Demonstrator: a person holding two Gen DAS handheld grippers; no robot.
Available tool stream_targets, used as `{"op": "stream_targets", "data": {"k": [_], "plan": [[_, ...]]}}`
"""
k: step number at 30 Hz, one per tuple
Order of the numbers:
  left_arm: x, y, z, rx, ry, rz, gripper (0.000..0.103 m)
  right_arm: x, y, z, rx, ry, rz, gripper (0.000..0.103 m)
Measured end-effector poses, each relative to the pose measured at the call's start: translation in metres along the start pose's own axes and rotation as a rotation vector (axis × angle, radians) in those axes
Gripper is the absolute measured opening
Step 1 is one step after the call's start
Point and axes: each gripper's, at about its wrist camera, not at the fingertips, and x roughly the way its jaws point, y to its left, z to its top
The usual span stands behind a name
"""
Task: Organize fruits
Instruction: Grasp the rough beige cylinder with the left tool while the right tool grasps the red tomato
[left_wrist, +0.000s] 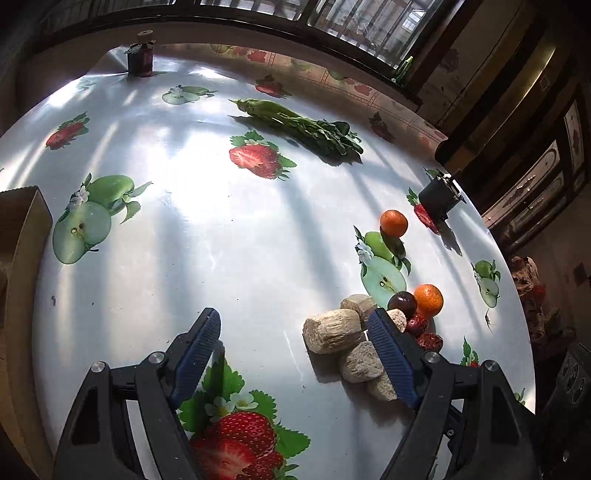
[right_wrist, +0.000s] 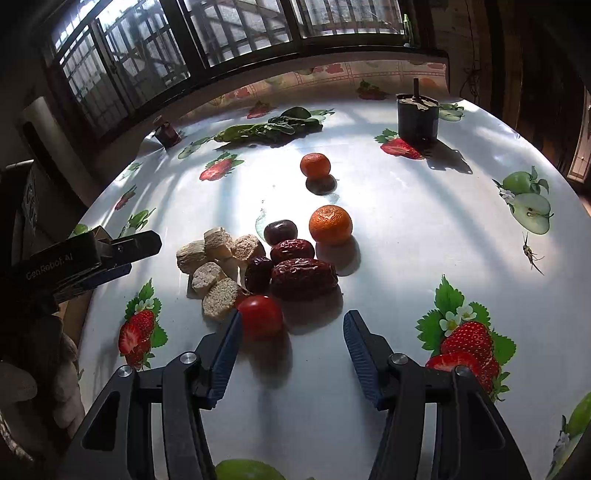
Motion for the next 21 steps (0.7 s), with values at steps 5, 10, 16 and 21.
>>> {"op": "stream_targets", "data": {"k": [5, 10, 16, 21], "plan": [[0.008, -0.015, 0.001, 0.081, -0.001, -0.053, 0.044, 0.008, 0.006, -0.002, -0.027, 0.0, 0.03, 0.06], [-0.004, -0.021, -0.008, 0.14, 0.026, -0.041, 0.029, 0.014, 0.013, -0.003, -0.062, 0.009, 0.035, 0.042], [-0.012, -0.012, -0.015, 0.107, 0.029, -0.039, 0.032, 0.015, 0.02, -0.006, -0.099, 0.002, 0.016, 0.032], [0.003, -0.015, -0.015, 0.107, 0.013, -0.007, 0.052, 0.018, 0.02, -0.004, -0.094, -0.004, 0.01, 0.032]]}}
